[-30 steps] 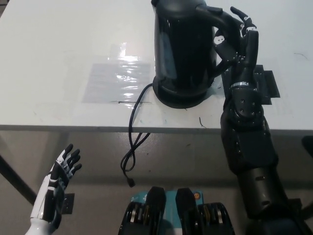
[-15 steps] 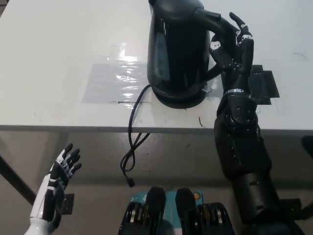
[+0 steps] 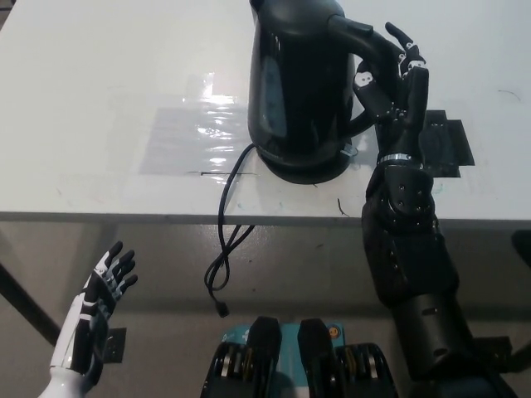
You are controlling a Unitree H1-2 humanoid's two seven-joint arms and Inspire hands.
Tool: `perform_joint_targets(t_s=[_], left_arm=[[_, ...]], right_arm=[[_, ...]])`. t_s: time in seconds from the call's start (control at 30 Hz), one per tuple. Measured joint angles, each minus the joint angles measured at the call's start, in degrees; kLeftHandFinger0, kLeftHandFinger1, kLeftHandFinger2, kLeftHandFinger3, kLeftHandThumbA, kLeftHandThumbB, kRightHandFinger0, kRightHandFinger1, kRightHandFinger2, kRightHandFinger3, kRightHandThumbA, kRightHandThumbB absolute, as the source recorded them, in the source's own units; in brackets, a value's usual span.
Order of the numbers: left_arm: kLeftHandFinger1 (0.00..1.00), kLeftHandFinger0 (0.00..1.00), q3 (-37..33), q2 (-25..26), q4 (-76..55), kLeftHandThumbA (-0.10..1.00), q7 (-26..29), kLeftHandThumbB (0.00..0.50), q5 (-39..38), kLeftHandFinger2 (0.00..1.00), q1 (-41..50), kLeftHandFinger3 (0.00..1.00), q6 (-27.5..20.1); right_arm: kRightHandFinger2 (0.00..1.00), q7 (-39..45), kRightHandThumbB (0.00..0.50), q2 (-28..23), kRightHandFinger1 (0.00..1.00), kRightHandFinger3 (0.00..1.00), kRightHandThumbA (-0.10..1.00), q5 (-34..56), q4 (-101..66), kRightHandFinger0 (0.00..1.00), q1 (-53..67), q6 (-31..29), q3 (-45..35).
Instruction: A kettle and its base are kept separately on the desk infront of the robot and the robot uses its right hand to lift the kettle by its handle and places it on its base to align it correctly.
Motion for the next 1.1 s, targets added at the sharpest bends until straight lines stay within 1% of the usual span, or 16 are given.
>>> perform_joint_targets(t_s=[0.17, 0.2, 0.23, 0.3, 0.5, 0.53, 0.67, 0.77, 0.8, 0.9, 1.1], left_arm=[[1.0, 1.0, 0.01, 0.07, 0.0, 1.0, 0.0, 0.261, -0.03, 1.0, -0.01, 1.0, 0.06], [1.0, 1.0, 0.01, 0.08, 0.0, 1.0, 0.0, 0.244, -0.03, 1.0, -0.03, 1.0, 0.08], [1.0, 1.0, 0.01, 0.09, 0.0, 1.0, 0.0, 0.241, -0.03, 1.0, -0.05, 1.0, 0.08], [1.0, 1.0, 0.01, 0.1, 0.0, 1.0, 0.0, 0.239, -0.03, 1.0, -0.17, 1.0, 0.08], [1.0, 1.0, 0.02, 0.11, 0.0, 1.0, 0.0, 0.245, -0.04, 1.0, -0.6, 1.0, 0.1], [1.0, 1.0, 0.03, 0.11, 0.0, 1.0, 0.0, 0.234, -0.05, 1.0, -0.61, 1.0, 0.1], [1.0, 1.0, 0.06, 0.13, 0.01, 1.0, 0.0, 0.256, -0.05, 1.0, -0.6, 1.0, 0.09], [1.0, 1.0, 0.06, 0.15, 0.04, 1.0, 0.0, 0.25, -0.05, 1.0, -0.61, 1.0, 0.07], [1.0, 1.0, 0.06, 0.16, 0.06, 1.0, 0.0, 0.256, -0.05, 1.0, -0.61, 1.0, 0.07], [1.0, 1.0, 0.06, 0.24, 0.14, 1.0, 0.0, 0.25, -0.05, 1.0, -0.62, 1.0, 0.08], [1.0, 1.0, 0.07, 0.24, 0.14, 1.0, 0.0, 0.246, -0.09, 1.0, -0.7, 1.0, 0.18]], right_arm=[[0.7, -0.4, 0.08, -0.89, 0.27, 0.8, -0.1, -1.51, -0.5, 0.0, 0.31, 0.01, 1.0], [0.7, -0.44, 0.079, -1.05, 0.27, 0.8, -0.1, -1.82, -0.88, 0.0, 0.55, 0.01, 1.13], [0.7, -0.46, 0.074, -1.16, 0.27, 0.8, -0.1, -1.99, -1.17, 0.0, 0.77, 0.01, 1.21], [0.71, -0.43, 0.082, -1.28, 0.28, 0.8, -0.1, -2.15, -1.79, 0.0, 1.13, 0.0, 1.25], [0.7, -0.13, 0.078, -1.32, 0.28, 0.79, -0.1, -1.99, -2.67, 0.0, 1.74, 0.0, 1.14], [0.71, -0.12, 0.077, -1.32, 0.28, 0.79, -0.1, -1.96, -2.7, 0.0, 1.79, 0.0, 1.13], [0.71, -0.04, 0.076, -1.31, 0.28, 0.79, -0.1, -1.51, -2.76, 0.0, 1.94, 0.0, 0.96], [0.7, 0.01, 0.071, -1.3, 0.25, 0.79, -0.1, -0.97, -2.76, 0.0, 2.11, -0.05, 0.77], [0.7, 0.02, 0.07, -1.3, 0.25, 0.79, -0.1, -0.92, -2.76, 0.0, 2.13, -0.09, 0.75], [0.7, 0.06, 0.069, -1.26, 0.24, 0.79, -0.1, -0.6, -2.75, 0.0, 2.27, -0.35, 0.67], [0.7, 0.12, 0.089, -1.19, 0.24, 0.78, -0.1, 0.33, -2.36, 0.0, 2.36, -0.97, 0.55]])
